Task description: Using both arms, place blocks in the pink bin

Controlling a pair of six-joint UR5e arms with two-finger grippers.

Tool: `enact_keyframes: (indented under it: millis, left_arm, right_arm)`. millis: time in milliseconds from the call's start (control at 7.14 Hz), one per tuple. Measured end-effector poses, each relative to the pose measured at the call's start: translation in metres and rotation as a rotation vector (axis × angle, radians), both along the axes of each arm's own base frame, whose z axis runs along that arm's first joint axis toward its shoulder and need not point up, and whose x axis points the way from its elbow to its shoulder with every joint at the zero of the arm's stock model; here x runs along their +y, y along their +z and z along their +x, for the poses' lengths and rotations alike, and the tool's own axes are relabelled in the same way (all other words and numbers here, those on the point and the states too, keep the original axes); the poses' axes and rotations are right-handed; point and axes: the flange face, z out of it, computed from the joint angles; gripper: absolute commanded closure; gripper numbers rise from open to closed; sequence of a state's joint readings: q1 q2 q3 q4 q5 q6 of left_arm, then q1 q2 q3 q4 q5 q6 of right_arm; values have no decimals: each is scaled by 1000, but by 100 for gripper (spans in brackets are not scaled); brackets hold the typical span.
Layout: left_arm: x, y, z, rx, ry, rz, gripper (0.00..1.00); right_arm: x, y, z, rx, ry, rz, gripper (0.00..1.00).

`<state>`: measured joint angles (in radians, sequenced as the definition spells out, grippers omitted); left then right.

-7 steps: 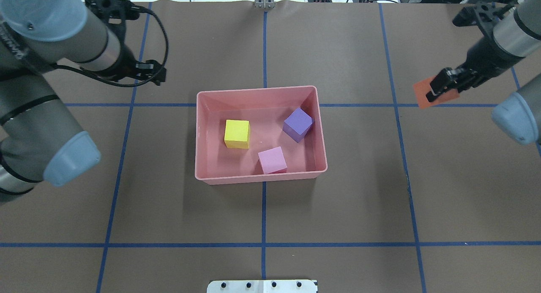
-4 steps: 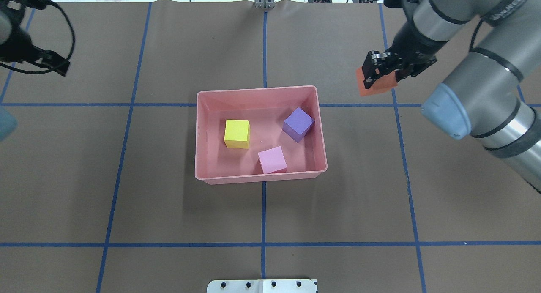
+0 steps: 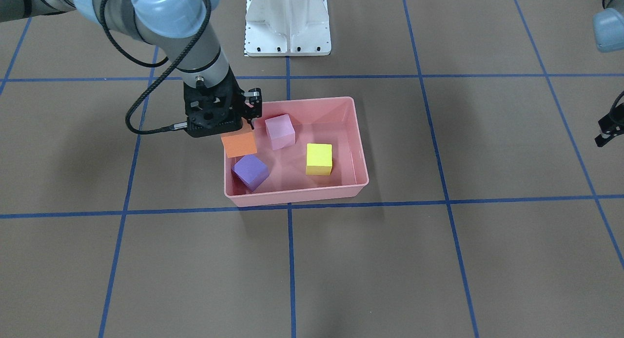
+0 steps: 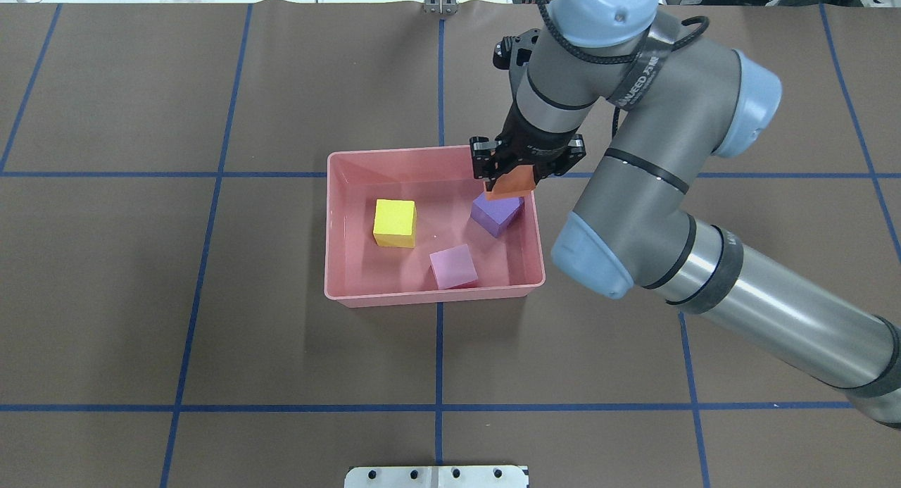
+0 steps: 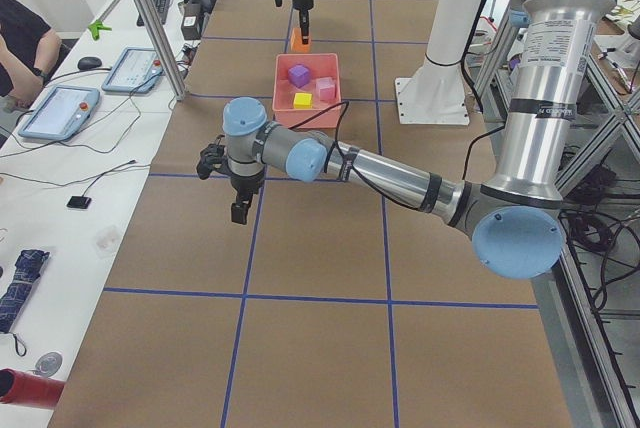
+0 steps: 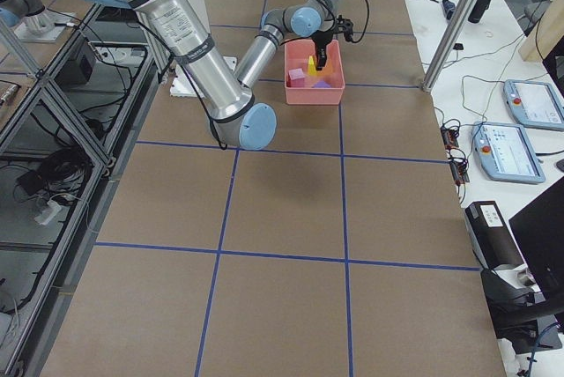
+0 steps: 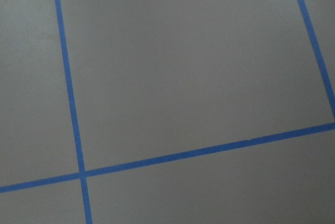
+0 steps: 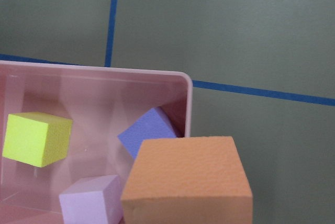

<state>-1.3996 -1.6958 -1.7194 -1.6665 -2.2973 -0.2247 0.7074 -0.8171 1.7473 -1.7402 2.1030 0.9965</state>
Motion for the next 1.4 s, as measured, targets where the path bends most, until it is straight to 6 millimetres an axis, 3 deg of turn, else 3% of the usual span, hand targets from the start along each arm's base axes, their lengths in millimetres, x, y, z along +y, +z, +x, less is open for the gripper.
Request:
enact_keyframes:
  millis: [140,420,700,840,1120,1400]
  left_arm:
    - [3,14,-18,4,-17,-14,0]
    - [15,35,-46,4,-55,-30,0]
    - [21,63,-54,-4,-58,9,0]
    - [20,83,-57,-25,-64,26,0]
    - [27,124,-60,-59,-74,32,0]
    - [31,134,-62,-61,-76,26,0]
  right_arm:
    - [6,-9,-11,-14,16,-8,0]
    - [12,-24,-12,-33,37,-11,0]
    - [1,-17,17,-9,65,-23,0]
    - [-8,4,47,28,78,-21,0]
    - [-23,76,126,116,35,61,0]
    - [-35,161,215,175,-67,138,0]
